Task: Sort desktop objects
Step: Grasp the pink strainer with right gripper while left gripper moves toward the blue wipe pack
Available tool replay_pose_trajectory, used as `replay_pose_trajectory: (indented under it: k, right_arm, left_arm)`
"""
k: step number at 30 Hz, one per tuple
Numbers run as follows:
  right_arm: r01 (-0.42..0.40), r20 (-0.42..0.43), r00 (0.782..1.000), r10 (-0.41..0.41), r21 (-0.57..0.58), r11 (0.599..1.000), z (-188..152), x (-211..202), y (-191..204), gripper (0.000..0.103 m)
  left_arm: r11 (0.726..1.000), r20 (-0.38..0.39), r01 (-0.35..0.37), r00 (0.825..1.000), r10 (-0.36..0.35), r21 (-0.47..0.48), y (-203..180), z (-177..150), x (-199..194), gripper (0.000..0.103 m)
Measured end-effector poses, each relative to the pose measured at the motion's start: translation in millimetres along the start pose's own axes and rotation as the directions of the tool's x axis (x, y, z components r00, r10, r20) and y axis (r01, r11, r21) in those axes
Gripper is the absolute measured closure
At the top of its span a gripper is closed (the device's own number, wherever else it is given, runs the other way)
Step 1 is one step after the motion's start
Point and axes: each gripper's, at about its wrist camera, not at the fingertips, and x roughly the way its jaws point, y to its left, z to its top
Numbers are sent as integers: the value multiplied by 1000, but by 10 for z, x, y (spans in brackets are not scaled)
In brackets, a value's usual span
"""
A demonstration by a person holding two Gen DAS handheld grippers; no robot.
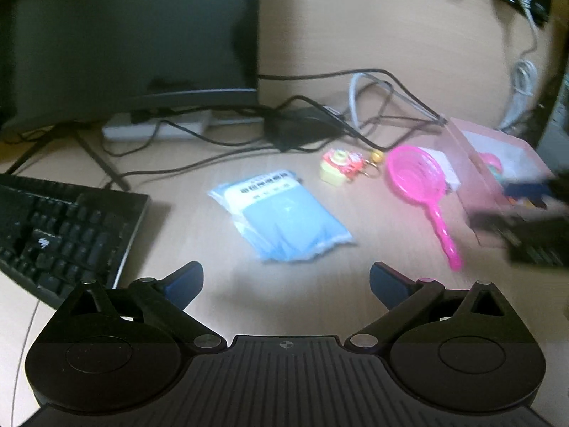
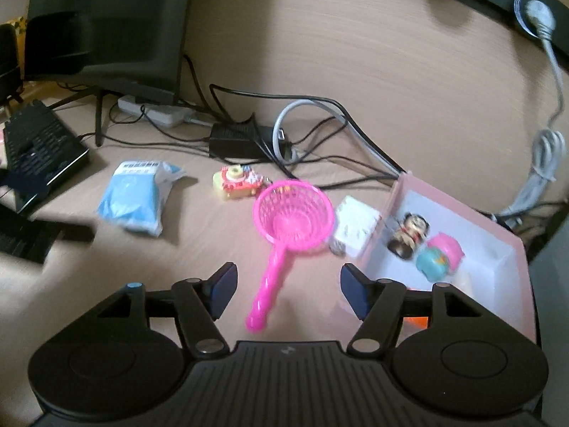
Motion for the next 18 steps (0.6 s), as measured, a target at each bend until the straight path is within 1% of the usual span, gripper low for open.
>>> replay_pose_trajectory:
  k: [2,4,6,8,9,10,11,12,14,16,18]
  right_arm:
    - [-4,-13,1000,4,0,1000,126,207,50,44]
    - [14,-36,999,-16,-51,999,202,448,171,48]
    - [38,-64,997,-45,-106,994,220,653,272,54]
    - [59,-89,993,-75,-166,984,225,836,366,66]
    - [73,-91,992,-91,-192,979,223,901,407,68]
    - [89,-90,990,-110,-214,973,225,955,439,75]
    - [100,-88,989,-123,-227,969,230,993,457,88]
    - [106,-87,988,-129,-228,968,237,1010,458,91]
    - [100,-78,990,-118,-202,974,258,969,432,93]
    - [72,-76,993,-87,-182,981,260,865,418,96]
    - [39,-69,996,-51,-171,984,234,723,422,97]
  left_arm:
    - [1000,-1,18,1000,-18,13,-8,-6,12,1]
    - [999,-2,29,1000,-29,19,-4,-2,32,1]
    - [999,2,31,1000,-31,24,13,8,64,1]
    - [1000,-5,21,1000,-21,16,52,36,116,1]
    - [1000,-10,16,1000,-16,5,77,61,147,1]
    - [1000,-14,9,1000,-9,-8,103,92,177,1]
    - [1000,-17,-2,1000,2,-18,126,125,203,1]
    - [1000,-18,-13,1000,13,-26,146,157,221,1]
    - [999,-11,-28,1000,27,-39,185,218,242,1]
    - [999,-3,-30,1000,30,-45,211,251,246,1]
    - [999,-5,-32,999,31,-42,218,260,259,1]
